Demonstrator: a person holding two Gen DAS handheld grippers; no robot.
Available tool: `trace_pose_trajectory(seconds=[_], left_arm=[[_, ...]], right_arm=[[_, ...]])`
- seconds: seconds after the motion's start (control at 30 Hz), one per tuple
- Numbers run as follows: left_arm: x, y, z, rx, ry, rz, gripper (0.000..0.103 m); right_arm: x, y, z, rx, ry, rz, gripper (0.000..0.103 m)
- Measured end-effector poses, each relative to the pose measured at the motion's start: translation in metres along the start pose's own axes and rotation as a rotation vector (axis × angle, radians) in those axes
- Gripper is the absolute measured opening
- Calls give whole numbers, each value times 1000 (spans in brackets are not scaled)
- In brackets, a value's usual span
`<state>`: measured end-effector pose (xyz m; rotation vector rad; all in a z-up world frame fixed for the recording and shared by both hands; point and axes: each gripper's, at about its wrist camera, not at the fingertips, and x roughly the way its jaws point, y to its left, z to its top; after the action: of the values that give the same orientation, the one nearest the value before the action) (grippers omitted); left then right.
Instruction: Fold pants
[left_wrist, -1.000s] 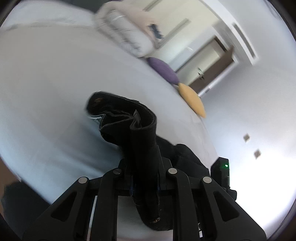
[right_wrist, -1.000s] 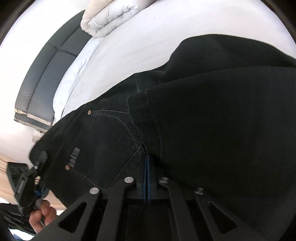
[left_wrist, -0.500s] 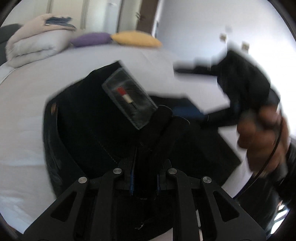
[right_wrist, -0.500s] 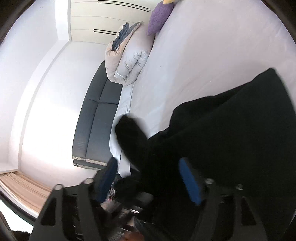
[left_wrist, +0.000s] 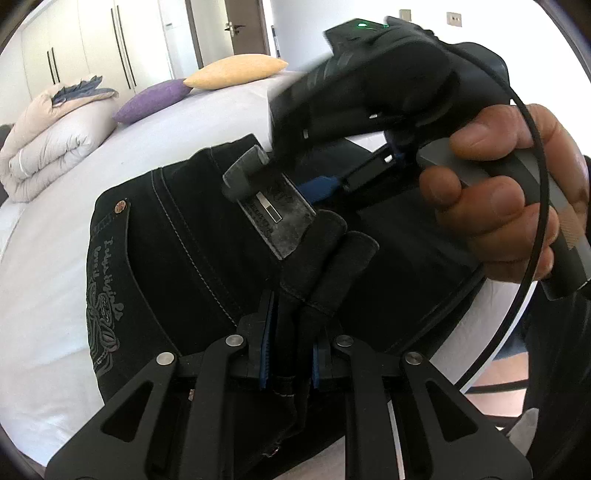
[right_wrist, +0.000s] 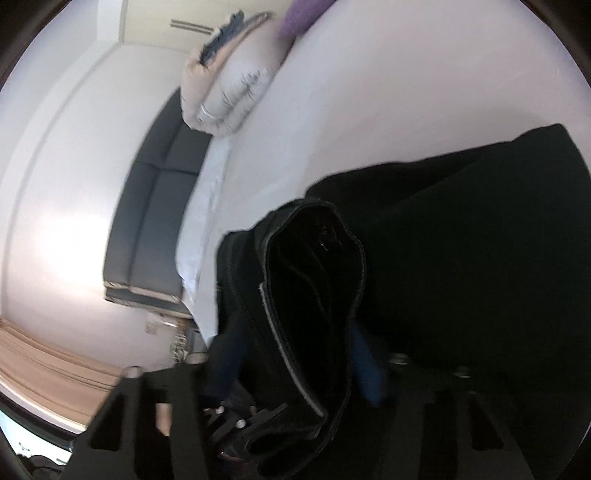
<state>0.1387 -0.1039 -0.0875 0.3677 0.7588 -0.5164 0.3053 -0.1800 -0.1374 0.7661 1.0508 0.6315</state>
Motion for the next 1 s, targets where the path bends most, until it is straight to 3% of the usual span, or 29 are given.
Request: trace_pose_trajectory(seconds=[0.13,0.47,0.77,1.0], left_arm=[[3,-16,1,31,0,-19,15],[22,-68,34,150,-27,-92,15],[32,-102,48,196,-19,-126,15],[23,-78,35,203,-8,-133,15]], right_arm=[[-11,-3,-1,-11,-29,-40,13],[-68,-29,10,-16,-101,-113,11],[-100,-57,12,22,-141,-114,11],[-112,-68,2,47,-158,-107,11]])
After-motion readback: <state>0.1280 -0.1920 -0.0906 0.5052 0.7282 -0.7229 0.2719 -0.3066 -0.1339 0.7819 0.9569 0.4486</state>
